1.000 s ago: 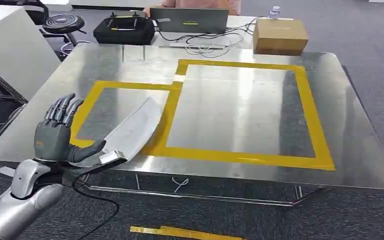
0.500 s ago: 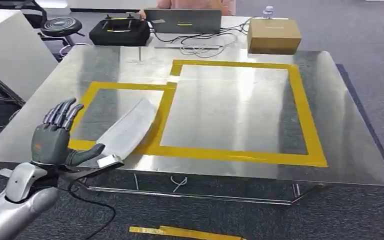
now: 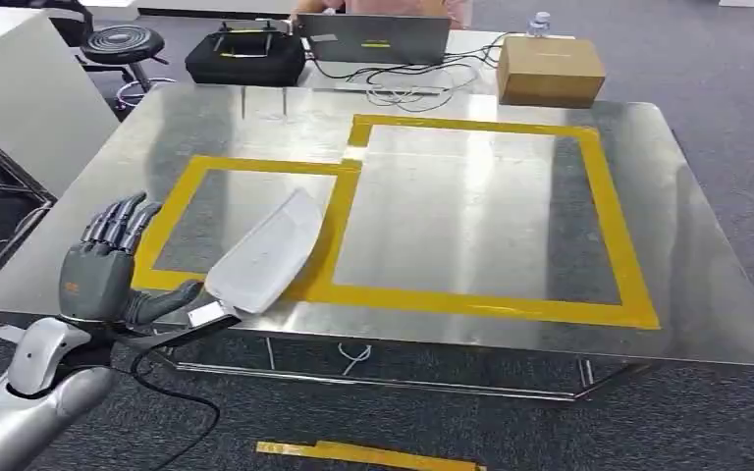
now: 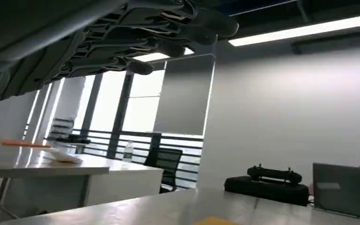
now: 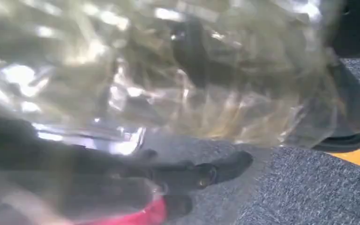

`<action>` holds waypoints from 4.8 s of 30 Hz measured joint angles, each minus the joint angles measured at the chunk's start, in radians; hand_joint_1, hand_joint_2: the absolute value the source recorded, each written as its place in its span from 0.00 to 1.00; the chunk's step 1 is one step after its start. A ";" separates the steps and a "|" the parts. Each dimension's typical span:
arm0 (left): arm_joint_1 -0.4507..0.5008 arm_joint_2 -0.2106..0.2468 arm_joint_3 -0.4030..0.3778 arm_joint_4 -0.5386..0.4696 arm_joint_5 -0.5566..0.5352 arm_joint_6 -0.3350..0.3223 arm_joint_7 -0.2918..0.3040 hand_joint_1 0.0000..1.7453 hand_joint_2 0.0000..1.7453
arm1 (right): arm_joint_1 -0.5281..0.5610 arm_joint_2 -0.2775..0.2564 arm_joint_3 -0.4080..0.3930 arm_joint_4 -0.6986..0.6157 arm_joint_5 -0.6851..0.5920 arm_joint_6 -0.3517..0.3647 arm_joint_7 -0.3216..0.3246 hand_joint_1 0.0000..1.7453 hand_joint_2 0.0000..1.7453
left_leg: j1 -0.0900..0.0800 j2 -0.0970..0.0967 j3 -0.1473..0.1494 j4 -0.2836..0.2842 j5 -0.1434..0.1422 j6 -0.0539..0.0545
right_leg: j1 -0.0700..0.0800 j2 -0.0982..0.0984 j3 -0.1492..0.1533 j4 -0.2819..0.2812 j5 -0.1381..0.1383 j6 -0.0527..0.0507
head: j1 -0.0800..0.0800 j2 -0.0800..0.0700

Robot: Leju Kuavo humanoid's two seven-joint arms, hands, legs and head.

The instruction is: Take the parts from the cabinet and place them on the table.

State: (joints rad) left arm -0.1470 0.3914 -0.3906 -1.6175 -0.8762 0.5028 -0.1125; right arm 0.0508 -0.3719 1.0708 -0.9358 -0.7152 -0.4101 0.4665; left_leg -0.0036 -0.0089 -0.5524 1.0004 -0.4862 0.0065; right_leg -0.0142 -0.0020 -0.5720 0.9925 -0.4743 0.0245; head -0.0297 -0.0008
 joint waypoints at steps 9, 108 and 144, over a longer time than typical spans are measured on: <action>-0.005 0.011 0.001 -0.008 -0.002 -0.022 0.005 0.00 0.00 | -0.006 0.000 0.008 -0.001 -0.015 0.002 0.000 0.00 0.00 | 0.008 0.008 0.012 -0.054 0.046 0.040 | -0.004 0.002 -0.044 0.092 -0.076 0.026 | 0.002 0.000; -0.017 -0.005 -0.029 -0.005 -0.008 -0.142 0.079 0.00 0.00 | 0.021 -0.023 0.001 -0.059 -0.201 -0.054 -0.029 0.00 0.00 | -0.007 0.012 -0.058 -0.012 0.070 0.027 | 0.012 0.001 0.027 0.159 -0.036 0.004 | 0.003 0.000; 0.168 -0.050 -0.093 0.193 0.048 -0.153 0.187 0.00 0.00 | 0.038 -0.059 0.035 -0.102 -0.406 -0.161 -0.073 0.00 0.00 | 0.008 0.022 -0.139 -0.006 0.180 -0.015 | 0.002 0.008 0.188 -0.051 -0.124 -0.008 | 0.009 0.000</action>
State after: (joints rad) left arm 0.0214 0.3411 -0.4837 -1.4244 -0.8286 0.3502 0.0748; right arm 0.0887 -0.4307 1.1062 -1.0380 -1.1211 -0.5714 0.3937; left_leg 0.0044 0.0132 -0.6913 0.9945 -0.3061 -0.0080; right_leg -0.0124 0.0055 -0.3838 0.9418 -0.5981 0.0169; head -0.0210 -0.0008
